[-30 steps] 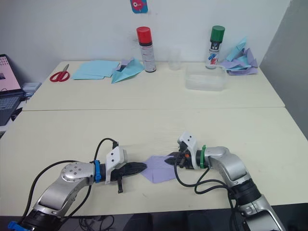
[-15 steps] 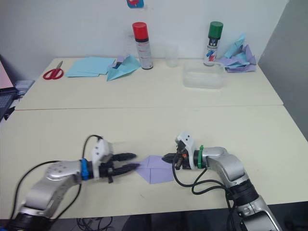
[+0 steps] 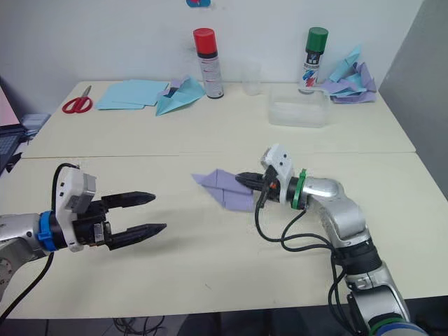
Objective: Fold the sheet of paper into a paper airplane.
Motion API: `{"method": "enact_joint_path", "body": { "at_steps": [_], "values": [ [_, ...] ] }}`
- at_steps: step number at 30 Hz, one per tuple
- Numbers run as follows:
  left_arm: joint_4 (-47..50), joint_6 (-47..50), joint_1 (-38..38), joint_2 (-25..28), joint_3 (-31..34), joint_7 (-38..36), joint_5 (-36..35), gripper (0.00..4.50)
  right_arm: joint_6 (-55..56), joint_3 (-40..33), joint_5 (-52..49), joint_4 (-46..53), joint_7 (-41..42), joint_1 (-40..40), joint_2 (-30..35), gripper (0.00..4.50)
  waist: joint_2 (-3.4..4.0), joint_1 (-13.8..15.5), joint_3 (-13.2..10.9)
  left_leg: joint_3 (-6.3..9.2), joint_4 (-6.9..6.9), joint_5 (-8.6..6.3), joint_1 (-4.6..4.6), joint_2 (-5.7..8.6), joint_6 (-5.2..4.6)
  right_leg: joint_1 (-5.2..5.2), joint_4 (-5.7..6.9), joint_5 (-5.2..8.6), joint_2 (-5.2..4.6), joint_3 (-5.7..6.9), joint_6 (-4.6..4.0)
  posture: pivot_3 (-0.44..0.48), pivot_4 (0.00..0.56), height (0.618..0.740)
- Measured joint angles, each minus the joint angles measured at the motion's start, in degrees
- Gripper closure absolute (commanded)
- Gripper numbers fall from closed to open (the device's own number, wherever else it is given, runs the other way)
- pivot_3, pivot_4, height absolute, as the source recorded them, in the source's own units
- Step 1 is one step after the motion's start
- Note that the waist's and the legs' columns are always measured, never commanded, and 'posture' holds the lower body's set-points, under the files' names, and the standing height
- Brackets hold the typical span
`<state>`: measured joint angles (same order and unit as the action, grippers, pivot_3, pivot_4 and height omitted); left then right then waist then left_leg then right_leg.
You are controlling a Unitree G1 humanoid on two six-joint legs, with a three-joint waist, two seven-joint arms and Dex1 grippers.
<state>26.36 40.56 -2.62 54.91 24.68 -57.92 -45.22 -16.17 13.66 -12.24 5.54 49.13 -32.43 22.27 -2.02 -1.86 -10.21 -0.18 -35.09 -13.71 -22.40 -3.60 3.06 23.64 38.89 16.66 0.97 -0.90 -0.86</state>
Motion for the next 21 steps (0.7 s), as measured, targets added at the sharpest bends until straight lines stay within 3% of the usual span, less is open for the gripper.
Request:
{"method": "enact_joint_path", "body": {
  "at_steps": [5, 9, 10, 14, 21],
  "values": [
    [0.6, 0.7, -3.4, 0.0, 0.1, -0.2, 0.1, 0.03, 38.8, 9.5, 19.9, -8.7, -4.7, 4.6, 3.3, 4.5, -0.02, 0.0, 0.0, -0.03, -0.01, 0.0, -0.02, -0.01, 0.04, 0.0, 0.01, 0.02, -0.01, -0.03, 0.02, 0.0, 0.15, 0.74],
    [1.5, 0.7, -3.8, 0.0, 0.1, -0.1, 0.1, 0.03, 57.0, 13.1, 31.5, -15.5, -11.4, 7.3, 5.4, 4.5, -0.03, 0.1, 0.0, -0.04, -0.11, 0.06, 0.02, 0.0, 0.17, -0.03, 0.09, 0.01, -0.02, -0.07, 0.01, 0.0, 0.15, 0.74],
    [1.6, 0.7, -3.8, 0.0, 0.1, -0.1, 0.1, 0.01, 58.9, 13.4, 31.9, -16.0, -11.9, 8.0, 6.1, 4.31, -0.03, 0.1, 0.0, -0.02, -0.11, 0.16, 0.02, -0.01, 0.34, -0.03, 0.09, 0.01, -0.02, -0.06, 0.01, 0.0, 0.15, 0.74],
    [2.3, 0.6, -4.8, 0.0, 0.0, -0.2, 0.1, 0.0, 63.2, 13.4, 30.6, -16.2, -11.6, 10.5, 8.6, 3.23, -0.03, 0.1, 0.0, -0.03, -0.11, 0.19, 0.32, 0.0, 0.39, -0.29, 0.1, 0.0, -0.02, -0.09, 0.01, 0.0, 0.15, 0.74],
    [2.3, 0.2, -5.1, -0.8, -3.0, -0.2, 0.8, 0.0, 65.5, 14.6, 24.1, -16.1, -6.7, 11.4, 12.5, 0.58, -0.06, 0.2, 0.0, -0.01, -0.17, 0.19, 0.5, 0.0, 0.38, -0.47, 0.16, -0.05, -0.02, -0.08, -0.02, 0.0, 0.15, 0.74]
  ]
}}
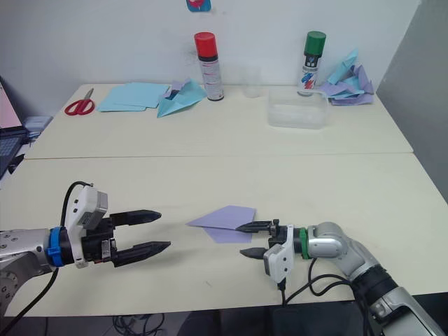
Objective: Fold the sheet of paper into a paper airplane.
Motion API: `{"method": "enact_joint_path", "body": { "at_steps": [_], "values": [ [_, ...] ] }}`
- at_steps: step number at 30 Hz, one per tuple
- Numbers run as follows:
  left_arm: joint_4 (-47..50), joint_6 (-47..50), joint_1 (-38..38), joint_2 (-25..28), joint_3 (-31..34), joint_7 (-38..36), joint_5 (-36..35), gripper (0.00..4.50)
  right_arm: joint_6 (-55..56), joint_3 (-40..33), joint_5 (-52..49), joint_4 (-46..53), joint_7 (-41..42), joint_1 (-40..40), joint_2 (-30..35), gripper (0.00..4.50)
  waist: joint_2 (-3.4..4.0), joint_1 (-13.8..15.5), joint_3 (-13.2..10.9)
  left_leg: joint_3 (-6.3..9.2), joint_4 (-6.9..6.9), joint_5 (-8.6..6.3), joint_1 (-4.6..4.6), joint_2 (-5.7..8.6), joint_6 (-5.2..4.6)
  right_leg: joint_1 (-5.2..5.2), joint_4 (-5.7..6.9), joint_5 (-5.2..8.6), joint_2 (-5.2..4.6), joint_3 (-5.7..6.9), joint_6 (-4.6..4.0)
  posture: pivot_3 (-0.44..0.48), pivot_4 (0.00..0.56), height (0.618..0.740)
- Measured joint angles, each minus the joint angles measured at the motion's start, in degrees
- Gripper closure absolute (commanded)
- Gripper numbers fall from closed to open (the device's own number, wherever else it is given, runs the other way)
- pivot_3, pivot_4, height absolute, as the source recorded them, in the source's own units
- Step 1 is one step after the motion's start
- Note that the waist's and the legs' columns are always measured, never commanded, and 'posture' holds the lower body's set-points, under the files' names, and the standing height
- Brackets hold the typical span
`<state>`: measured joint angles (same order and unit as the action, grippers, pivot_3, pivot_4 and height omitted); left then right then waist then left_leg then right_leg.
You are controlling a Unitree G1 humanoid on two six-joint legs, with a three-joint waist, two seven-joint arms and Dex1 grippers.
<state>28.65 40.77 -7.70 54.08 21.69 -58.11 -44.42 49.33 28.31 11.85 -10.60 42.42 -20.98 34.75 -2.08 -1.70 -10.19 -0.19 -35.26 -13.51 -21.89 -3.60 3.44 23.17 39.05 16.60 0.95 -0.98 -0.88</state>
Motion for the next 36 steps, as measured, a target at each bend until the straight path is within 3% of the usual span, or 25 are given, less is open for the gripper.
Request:
{"method": "enact_joint_path", "body": {
  "at_steps": [1, 2, 5, 7, 9, 11, 18, 28, 36],
  "values": [
    [0.0, -0.1, 0.0, -0.1, -0.3, 0.0, 0.4, 0.0, -0.2, 0.5, -3.4, 0.3, 2.2, 0.5, 1.2, 0.15, 0.0, 0.0, 0.0, 0.0, -0.01, 0.0, -0.02, 0.0, 0.0, 0.0, 0.0, 0.0, 0.0, 0.0, 0.0, 0.0, 0.15, 0.74],
    [-0.1, -0.3, 0.0, -0.2, -0.5, 0.0, 0.6, 0.0, -0.9, 0.8, -6.7, 0.9, 4.2, 1.1, 2.2, 0.02, 0.0, 0.0, 0.0, 0.0, -0.01, 0.0, -0.02, 0.0, 0.0, 0.0, 0.0, 0.0, 0.0, -0.01, 0.0, 0.0, 0.15, 0.74],
    [-0.2, -0.9, 0.0, -0.6, -1.3, 0.0, 1.0, 0.0, -8.3, 0.8, -17.0, 3.6, 9.6, 1.9, 3.2, 0.16, 0.0, -0.1, 0.0, -0.02, -0.01, 0.0, -0.01, -0.04, 0.0, 0.0, 0.02, -0.01, 0.01, -0.04, -0.01, 0.0, 0.15, 0.74],
    [-0.3, -1.3, -0.3, -0.8, -1.1, 0.1, 1.3, 0.0, -17.1, -0.1, -21.9, 5.9, 10.4, 1.3, 1.1, 0.69, 0.0, -0.3, 0.0, 0.01, -0.03, 0.0, 0.03, -0.07, 0.0, 0.01, 0.1, -0.02, 0.04, -0.02, -0.03, 0.0, 0.15, 0.74],
    [-0.9, -1.4, -1.0, -2.2, -1.1, 0.9, 1.6, 0.0, -32.7, -1.4, -26.5, 6.8, 7.8, -3.5, -6.2, 1.44, 0.0, -0.8, 0.0, 0.03, -0.05, 0.01, 0.1, -0.12, 0.0, 0.08, 0.32, -0.08, 0.12, -0.04, -0.13, 0.0, 0.15, 0.74],
    [-1.2, -1.6, -1.8, -2.4, -0.9, 1.2, 1.9, 0.0, -41.0, -1.5, -27.5, 8.6, 6.0, -6.3, -10.0, 2.11, 0.0, -0.5, 0.0, 0.15, -0.12, 0.02, 0.11, -0.12, 0.01, 0.08, 0.46, -0.05, 0.14, 0.06, -0.17, 0.0, 0.15, 0.74],
    [-3.7, -3.5, -1.7, -4.7, -1.5, 3.1, 4.5, 0.0, -62.1, 1.0, -24.8, 6.7, 3.8, -9.2, -17.3, 4.45, 0.0, 0.6, 0.0, 0.08, -0.59, -0.01, -0.23, -0.05, 0.01, 0.09, 0.36, -0.07, -0.03, 0.05, -0.13, 0.0, 0.15, 0.74],
    [-4.9, -4.9, 0.9, -6.9, -5.1, 5.2, 7.2, 0.0, -67.3, 3.0, -17.8, 5.2, 5.0, -8.4, -17.6, 4.45, -0.02, 0.2, 0.0, 0.15, -0.74, -0.01, -0.23, -0.04, 0.01, 0.08, 0.41, -0.18, 0.06, 0.09, 0.05, 0.0, 0.15, 0.74],
    [-13.3, -6.6, 11.1, -9.0, -12.8, 4.4, 10.9, 0.0, -65.1, 2.9, -16.3, 5.8, 7.8, -7.4, -16.1, 4.45, -0.08, 0.4, 0.1, 0.12, -0.78, -0.01, -0.18, 0.03, 0.01, 0.01, 0.45, -0.19, 0.07, 0.05, 0.08, 0.0, 0.15, 0.74]
  ]
}}
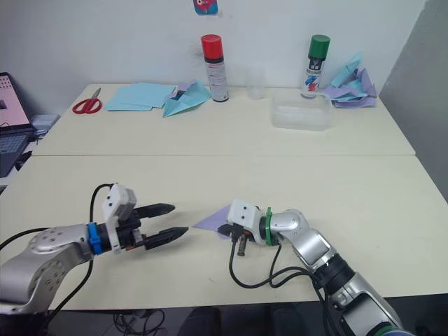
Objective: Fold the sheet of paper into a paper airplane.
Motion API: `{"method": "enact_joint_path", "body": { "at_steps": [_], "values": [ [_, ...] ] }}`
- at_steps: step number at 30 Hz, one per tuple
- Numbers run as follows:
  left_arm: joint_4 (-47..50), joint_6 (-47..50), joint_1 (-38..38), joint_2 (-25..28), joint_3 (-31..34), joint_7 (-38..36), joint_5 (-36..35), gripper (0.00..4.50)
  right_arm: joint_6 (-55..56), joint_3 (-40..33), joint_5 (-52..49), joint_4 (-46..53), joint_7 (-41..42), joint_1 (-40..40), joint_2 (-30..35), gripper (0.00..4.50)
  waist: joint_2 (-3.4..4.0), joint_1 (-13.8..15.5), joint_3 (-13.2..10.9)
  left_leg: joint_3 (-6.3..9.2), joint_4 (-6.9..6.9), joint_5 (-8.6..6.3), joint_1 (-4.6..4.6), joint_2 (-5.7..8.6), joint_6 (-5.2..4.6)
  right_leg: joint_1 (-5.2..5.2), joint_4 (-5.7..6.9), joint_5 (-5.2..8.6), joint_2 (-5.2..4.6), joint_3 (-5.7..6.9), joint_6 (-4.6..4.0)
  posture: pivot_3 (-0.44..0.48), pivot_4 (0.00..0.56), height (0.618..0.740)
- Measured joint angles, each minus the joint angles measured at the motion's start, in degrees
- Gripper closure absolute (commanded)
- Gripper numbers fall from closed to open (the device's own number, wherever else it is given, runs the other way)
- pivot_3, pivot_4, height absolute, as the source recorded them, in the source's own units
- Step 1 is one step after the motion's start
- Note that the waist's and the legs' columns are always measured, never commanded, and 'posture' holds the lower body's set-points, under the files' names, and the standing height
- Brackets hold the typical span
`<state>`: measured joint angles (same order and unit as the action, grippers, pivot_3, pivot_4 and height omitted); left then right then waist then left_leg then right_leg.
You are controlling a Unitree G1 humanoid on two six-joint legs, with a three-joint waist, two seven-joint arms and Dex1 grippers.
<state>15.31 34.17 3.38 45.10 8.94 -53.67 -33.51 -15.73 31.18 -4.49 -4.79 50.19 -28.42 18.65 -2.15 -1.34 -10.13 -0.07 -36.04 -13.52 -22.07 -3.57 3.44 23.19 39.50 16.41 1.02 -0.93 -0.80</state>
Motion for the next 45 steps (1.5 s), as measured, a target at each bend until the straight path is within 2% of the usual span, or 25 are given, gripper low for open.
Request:
{"method": "enact_joint_path", "body": {
  "at_steps": [5, 11, 14, 18, 25, 28, 41, 45],
  "values": [
    [-13.3, -5.7, 11.9, -3.8, -8.9, -4.1, 6.6, 0.0, 1.5, -0.7, 0.5, 0.0, 1.2, 0.7, 0.5, 4.45, -0.06, 0.1, 0.0, -0.01, -0.04, 0.0, -0.04, 0.03, 0.0, 0.0, -0.01, -0.03, 0.22, -0.01, 0.05, 0.0, 0.15, 0.74],
    [-26.7, -11.5, 22.0, -7.9, -15.7, -9.9, 11.9, 0.0, 0.7, -0.9, 0.5, 0.8, 2.0, 1.1, 0.3, 4.45, -0.09, -0.3, 0.1, -0.02, -0.04, 0.0, -0.12, -0.01, 0.0, 0.04, -0.01, -0.04, 0.28, -0.03, 0.06, 0.0, 0.15, 0.74],
    [-32.7, -13.6, 26.0, -10.0, -18.1, -13.3, 14.2, 0.57, -0.2, -0.9, 0.6, 1.3, 1.9, 1.1, 0.1, 4.5, -0.09, -0.3, 0.1, 0.02, -0.04, 0.0, -0.15, -0.02, 0.0, 0.05, -0.01, -0.04, 0.33, -0.01, 0.06, 0.0, 0.15, 0.74],
    [-37.0, -15.6, 28.2, -12.5, -18.8, -16.0, 15.7, 1.74, -1.2, -1.3, 0.6, 1.8, 1.8, 1.2, 0.2, 4.5, -0.09, -0.3, 0.1, 0.05, -0.06, 0.0, -0.18, -0.03, 0.0, 0.05, -0.01, -0.04, 0.34, 0.02, 0.06, 0.0, 0.15, 0.74],
    [-37.7, -15.9, 28.8, -13.8, -19.3, -18.4, 17.0, 3.79, -2.4, -2.2, 0.6, 2.7, 1.3, 2.1, 0.1, 4.5, -0.1, -0.3, 0.1, 0.06, -0.09, 0.0, -0.2, -0.02, 0.0, 0.05, 0.0, -0.04, 0.33, 0.01, 0.07, 0.0, 0.15, 0.74],
    [-37.5, -15.9, 28.4, -13.8, -19.3, -18.7, 17.0, 4.43, -2.8, -2.4, 0.6, 2.9, 1.1, 2.2, 0.1, 4.5, -0.1, -0.3, 0.1, 0.06, -0.09, 0.0, -0.19, -0.02, 0.0, 0.05, 0.0, -0.04, 0.33, 0.01, 0.07, 0.0, 0.15, 0.74],
    [-33.5, -14.0, 26.1, -12.7, -18.2, -17.4, 17.0, 4.43, -4.0, -2.9, 0.3, 3.0, 1.5, 2.2, -1.1, 4.5, -0.1, -0.5, 0.1, 0.08, -0.09, 0.0, -0.17, -0.07, -0.01, 0.07, 0.05, -0.04, 0.37, 0.01, 0.07, 0.0, 0.15, 0.74],
    [-30.4, -10.9, 24.2, -11.6, -17.3, -16.1, 16.6, 4.43, -3.9, -2.8, 0.4, 3.0, 2.3, 2.1, -1.1, 4.5, -0.1, -0.5, 0.1, 0.08, -0.08, 0.0, -0.18, -0.08, -0.01, 0.08, 0.04, -0.04, 0.37, 0.01, 0.07, 0.0, 0.15, 0.74]
  ]
}}
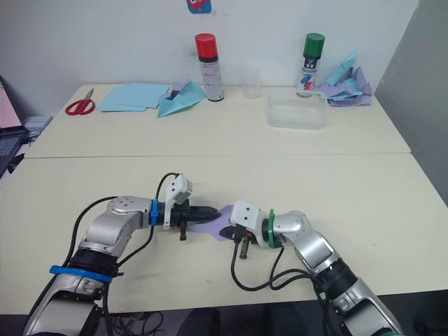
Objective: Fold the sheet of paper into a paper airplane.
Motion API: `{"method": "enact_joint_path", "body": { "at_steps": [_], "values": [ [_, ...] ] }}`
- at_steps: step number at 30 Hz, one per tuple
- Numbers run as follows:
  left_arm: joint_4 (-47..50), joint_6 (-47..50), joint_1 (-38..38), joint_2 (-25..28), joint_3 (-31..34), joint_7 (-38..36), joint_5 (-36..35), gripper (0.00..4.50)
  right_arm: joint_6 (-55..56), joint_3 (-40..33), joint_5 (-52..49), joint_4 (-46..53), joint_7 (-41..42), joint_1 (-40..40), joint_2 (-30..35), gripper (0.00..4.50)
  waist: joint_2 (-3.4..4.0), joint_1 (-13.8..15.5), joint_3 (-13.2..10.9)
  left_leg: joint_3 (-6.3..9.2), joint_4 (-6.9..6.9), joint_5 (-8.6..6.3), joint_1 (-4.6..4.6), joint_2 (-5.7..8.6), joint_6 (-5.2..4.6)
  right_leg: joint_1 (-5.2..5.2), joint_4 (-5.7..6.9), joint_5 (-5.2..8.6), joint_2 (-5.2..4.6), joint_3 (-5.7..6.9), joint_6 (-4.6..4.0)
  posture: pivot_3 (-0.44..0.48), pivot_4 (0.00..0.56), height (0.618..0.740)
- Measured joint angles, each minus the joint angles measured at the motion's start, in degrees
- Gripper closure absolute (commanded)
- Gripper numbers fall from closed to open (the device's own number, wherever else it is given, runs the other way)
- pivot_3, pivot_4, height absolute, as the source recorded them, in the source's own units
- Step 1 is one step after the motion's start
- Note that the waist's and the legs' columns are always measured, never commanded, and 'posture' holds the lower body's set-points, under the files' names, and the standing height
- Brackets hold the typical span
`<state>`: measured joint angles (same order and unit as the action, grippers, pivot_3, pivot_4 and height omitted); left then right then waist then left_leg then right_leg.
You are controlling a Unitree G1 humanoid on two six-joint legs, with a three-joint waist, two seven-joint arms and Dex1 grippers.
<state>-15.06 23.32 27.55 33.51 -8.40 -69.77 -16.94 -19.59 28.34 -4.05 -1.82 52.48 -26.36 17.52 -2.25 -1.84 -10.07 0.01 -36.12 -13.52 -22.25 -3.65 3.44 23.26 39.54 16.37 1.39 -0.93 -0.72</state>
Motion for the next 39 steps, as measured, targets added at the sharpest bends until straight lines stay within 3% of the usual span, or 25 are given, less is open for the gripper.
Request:
{"method": "enact_joint_path", "body": {
  "at_steps": [7, 25, 26, 36, 39],
  "values": [
    [5.6, 2.4, -4.2, 1.2, 2.0, 2.5, -1.0, 4.43, 0.4, -0.3, 0.6, -0.1, 0.0, -0.4, 1.0, 4.5, 0.0, 0.1, 0.0, 0.0, 0.0, 0.0, 0.0, 0.01, 0.0, 0.01, 0.0, 0.0, -0.01, 0.0, 0.0, 0.0, 0.15, 0.74],
    [8.8, 1.1, -6.8, 0.1, 3.4, 5.5, -1.3, 4.43, 0.7, -0.4, 0.7, 0.0, 0.0, 0.0, 1.3, 4.5, 0.0, 0.1, 0.0, -0.01, 0.0, 0.0, 0.0, 0.01, 0.0, 0.01, 0.0, 0.0, -0.02, 0.0, 0.0, 0.0, 0.15, 0.74],
    [8.9, 1.2, -7.0, 0.0, 3.8, 5.6, -1.9, 3.94, 0.7, -0.4, 0.7, 0.2, 0.0, 0.1, 1.3, 4.5, 0.0, 0.1, 0.0, -0.01, -0.01, 0.0, 0.0, 0.01, 0.0, 0.01, 0.01, 0.0, -0.02, 0.0, 0.0, 0.0, 0.15, 0.74],
    [13.5, 2.2, -10.3, 3.0, 8.8, 6.3, -5.3, 0.81, 1.9, -0.1, 0.8, 0.1, 0.4, 0.3, 1.5, 4.5, 0.0, 0.1, 0.0, 0.0, 0.0, 0.0, 0.01, -0.01, 0.0, 0.01, 0.0, 0.0, -0.02, 0.0, 0.0, 0.0, 0.15, 0.74],
    [18.0, 1.3, -13.8, 5.2, 10.6, 6.6, -5.5, 0.81, 2.8, -0.1, 0.8, -0.6, 0.8, 0.2, 1.5, 4.5, 0.0, 0.0, 0.0, -0.03, 0.02, 0.0, 0.03, -0.02, 0.0, 0.01, -0.01, 0.0, -0.12, -0.03, 0.0, 0.0, 0.15, 0.74]
  ]
}}
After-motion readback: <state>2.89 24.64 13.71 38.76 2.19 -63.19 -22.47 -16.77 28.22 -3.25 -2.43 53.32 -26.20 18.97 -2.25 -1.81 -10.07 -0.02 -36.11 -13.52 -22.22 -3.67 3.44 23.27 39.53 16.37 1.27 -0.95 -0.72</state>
